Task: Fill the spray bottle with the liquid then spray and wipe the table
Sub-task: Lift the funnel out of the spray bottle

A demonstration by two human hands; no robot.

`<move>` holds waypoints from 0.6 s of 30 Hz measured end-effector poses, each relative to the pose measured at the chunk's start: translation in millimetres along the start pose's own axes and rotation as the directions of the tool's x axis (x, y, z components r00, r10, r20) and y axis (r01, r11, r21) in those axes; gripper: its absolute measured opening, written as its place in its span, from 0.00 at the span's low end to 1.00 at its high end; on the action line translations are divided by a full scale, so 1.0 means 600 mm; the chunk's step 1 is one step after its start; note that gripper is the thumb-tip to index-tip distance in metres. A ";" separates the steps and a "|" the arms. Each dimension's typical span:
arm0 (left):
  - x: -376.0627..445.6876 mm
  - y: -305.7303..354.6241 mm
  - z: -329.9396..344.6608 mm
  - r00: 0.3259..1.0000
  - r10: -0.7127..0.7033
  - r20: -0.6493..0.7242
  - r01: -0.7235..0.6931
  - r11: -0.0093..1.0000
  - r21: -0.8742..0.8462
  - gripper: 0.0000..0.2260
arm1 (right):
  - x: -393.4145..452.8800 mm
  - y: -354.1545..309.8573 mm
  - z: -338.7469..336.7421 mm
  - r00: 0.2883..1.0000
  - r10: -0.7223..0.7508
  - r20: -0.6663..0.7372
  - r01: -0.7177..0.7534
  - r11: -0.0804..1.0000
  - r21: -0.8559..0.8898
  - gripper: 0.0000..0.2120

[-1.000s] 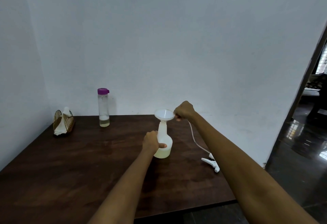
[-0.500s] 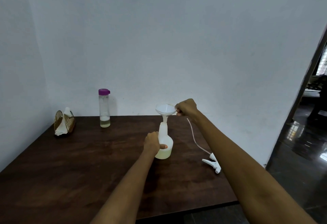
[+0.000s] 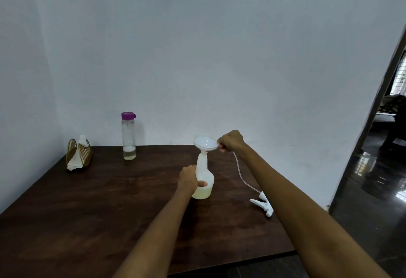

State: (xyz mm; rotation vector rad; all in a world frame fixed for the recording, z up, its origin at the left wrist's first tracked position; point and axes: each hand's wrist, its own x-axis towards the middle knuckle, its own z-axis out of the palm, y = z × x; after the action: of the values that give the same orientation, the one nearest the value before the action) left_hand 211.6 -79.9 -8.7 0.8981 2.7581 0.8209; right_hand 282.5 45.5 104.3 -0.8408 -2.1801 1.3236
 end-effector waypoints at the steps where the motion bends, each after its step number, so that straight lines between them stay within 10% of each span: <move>1: 0.000 0.001 0.000 1.000 0.006 0.000 -0.006 1.000 0.008 0.30 | 0.000 -0.001 0.000 1.000 -0.002 -0.018 0.002 1.000 -0.022 0.10; 18: -0.022 -0.036 -0.001 1.000 0.015 0.015 -0.008 0.932 -0.362 0.41 | -0.003 -0.042 0.064 0.967 -0.252 0.030 0.251 0.968 0.011 0.07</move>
State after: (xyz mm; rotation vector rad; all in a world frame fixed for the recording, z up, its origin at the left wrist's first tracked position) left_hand 211.0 -102.4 -20.5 0.8408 2.4644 1.2621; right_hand 252.0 11.5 110.1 -0.5218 -2.2181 1.2240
